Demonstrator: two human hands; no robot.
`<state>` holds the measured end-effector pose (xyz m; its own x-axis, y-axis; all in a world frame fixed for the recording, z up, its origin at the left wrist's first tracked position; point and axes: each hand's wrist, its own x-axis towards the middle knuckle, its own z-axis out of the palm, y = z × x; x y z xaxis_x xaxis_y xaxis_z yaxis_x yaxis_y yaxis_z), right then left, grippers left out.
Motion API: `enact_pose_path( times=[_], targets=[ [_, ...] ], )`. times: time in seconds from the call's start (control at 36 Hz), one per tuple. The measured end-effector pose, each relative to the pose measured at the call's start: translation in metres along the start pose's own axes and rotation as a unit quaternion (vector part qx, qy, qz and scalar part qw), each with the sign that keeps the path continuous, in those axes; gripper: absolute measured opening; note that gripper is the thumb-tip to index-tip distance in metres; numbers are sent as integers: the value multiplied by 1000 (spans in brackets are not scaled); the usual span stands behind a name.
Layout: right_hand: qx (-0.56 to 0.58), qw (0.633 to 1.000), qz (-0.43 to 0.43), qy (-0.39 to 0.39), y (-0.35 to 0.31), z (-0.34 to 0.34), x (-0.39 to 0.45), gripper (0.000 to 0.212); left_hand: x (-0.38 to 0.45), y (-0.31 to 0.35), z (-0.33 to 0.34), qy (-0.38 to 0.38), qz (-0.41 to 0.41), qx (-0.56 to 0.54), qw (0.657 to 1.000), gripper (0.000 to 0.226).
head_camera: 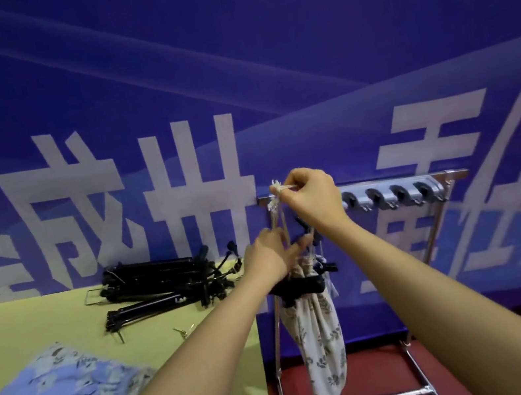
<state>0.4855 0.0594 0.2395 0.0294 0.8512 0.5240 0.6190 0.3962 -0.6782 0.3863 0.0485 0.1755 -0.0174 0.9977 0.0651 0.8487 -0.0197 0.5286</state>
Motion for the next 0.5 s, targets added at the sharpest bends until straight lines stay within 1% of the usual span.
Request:
enact_pose_path(
  times=[0.06, 0.11, 0.19, 0.25, 0.33, 0.36, 0.44, 0.5],
  targets=[
    [-29, 999, 24, -29, 18, -3, -5, 31, 6, 0, 14, -8, 9, -55, 998, 43],
    [-43, 996, 59, -44, 41, -4, -8, 33, 12, -1, 31, -22, 17, -88, 996, 41],
    [-66, 991, 110, -48, 74, -6, -13, 35, 19, 1, 48, -48, 31, -104, 993, 41],
    [-82, 987, 128, -55, 92, -6, -18, 34, 25, 4, 58, -70, 32, -124, 989, 40],
    [-99, 981, 157, -58, 118, -3, -20, 30, 38, 10, 76, -109, 35, -151, 982, 28],
    [-107, 978, 167, -59, 126, -3, -19, 30, 43, 11, 82, -120, 32, -153, 980, 27],
    [-126, 972, 188, -60, 146, -1, -16, 26, 57, 15, 97, -147, 36, -157, 976, 38],
    [-131, 970, 196, -58, 158, 0, -14, 22, 67, 19, 104, -166, 32, -174, 970, 38]
  ],
)
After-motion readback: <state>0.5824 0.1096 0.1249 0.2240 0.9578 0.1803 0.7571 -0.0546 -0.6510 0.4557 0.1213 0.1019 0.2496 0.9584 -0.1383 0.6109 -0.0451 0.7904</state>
